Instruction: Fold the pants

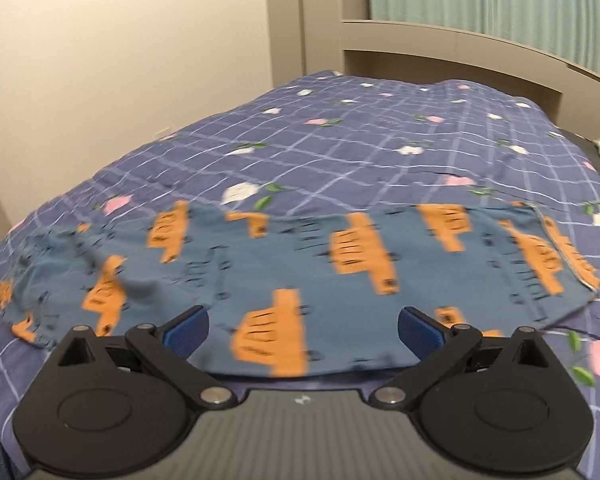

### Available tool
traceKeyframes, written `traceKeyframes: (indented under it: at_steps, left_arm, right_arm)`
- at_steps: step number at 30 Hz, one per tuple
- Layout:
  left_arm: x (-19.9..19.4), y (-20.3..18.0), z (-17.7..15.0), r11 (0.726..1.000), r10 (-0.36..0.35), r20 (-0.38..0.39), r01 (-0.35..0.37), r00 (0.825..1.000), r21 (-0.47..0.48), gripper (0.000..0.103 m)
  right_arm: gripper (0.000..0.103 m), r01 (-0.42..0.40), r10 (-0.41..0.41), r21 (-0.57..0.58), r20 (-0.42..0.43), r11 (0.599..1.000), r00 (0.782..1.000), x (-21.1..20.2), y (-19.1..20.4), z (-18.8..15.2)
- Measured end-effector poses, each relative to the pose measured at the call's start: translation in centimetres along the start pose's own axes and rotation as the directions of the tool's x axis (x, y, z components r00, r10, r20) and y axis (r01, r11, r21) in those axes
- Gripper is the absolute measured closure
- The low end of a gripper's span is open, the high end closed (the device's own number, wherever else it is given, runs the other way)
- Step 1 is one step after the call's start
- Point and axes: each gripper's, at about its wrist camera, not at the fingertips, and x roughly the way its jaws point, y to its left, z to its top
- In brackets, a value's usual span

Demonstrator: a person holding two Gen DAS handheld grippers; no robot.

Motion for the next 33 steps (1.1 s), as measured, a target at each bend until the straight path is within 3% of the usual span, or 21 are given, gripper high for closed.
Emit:
traceKeyframes:
  at_steps: [5,9,14,17,19,21,22,27,29,33]
  left_arm:
    - [1.0,4.0,-3.9,0.997,-0.027,-0.069,0.022,0.997,-0.07,0.001]
    - [3.3,6.1,-7.5,0.988,-0.103,-0.115,0.089,0.988,-0.125,0.001]
    - [7.0,7.6,-10.7,0.968,-0.176,-0.169,0.138,0.97,-0.211,0.001]
    - [8.8,8.2,-12.2,0.934,-0.256,-0.212,0.184,0.943,-0.307,0.002]
    - [9.3,8.4,-13.0,0.905,-0.314,-0.217,0.222,0.924,-0.363,0.008]
    - [9.4,8.2,-13.9,0.889,-0.331,-0.225,0.224,0.916,-0.398,0.016]
    - [9.1,8.1,-14.1,0.889,-0.325,-0.218,0.219,0.921,-0.402,0.018]
    - [8.6,8.3,-14.5,0.873,-0.262,-0.247,0.119,0.933,-0.473,0.063]
    - [8.5,8.5,-14.5,0.857,-0.263,-0.257,0.102,0.93,-0.505,0.07]
    - [7.8,8.0,-13.6,0.858,-0.232,-0.261,0.071,0.937,-0.508,0.085]
  right_arm:
    - [0.0,0.004,-0.003,-0.076,0.007,0.997,1.0,0.6,3.7,-0.6]
    - [0.0,0.006,-0.003,-0.113,0.031,0.994,1.0,1.0,6.2,-1.0]
    - [0.0,0.008,0.0,-0.137,0.06,0.991,0.998,1.5,8.8,-1.4]
    - [0.0,0.015,-0.007,-0.124,0.064,0.992,0.998,2.0,9.8,-1.7]
    - [0.0,0.011,-0.005,-0.109,0.058,0.994,0.998,2.5,10.2,-1.9]
    - [0.0,0.01,-0.005,-0.102,0.052,0.995,0.999,3.0,10.5,-2.2]
    - [0.0,0.013,-0.008,-0.103,0.047,0.995,0.999,3.3,10.7,-2.4]
    - [0.0,0.024,-0.021,-0.115,0.031,0.993,0.999,3.8,11.1,-2.9]
    - [0.0,0.017,-0.014,-0.107,0.031,0.994,0.999,3.8,11.0,-3.0]
    - [0.0,0.017,-0.014,-0.088,0.034,0.996,0.999,3.7,10.8,-3.2]
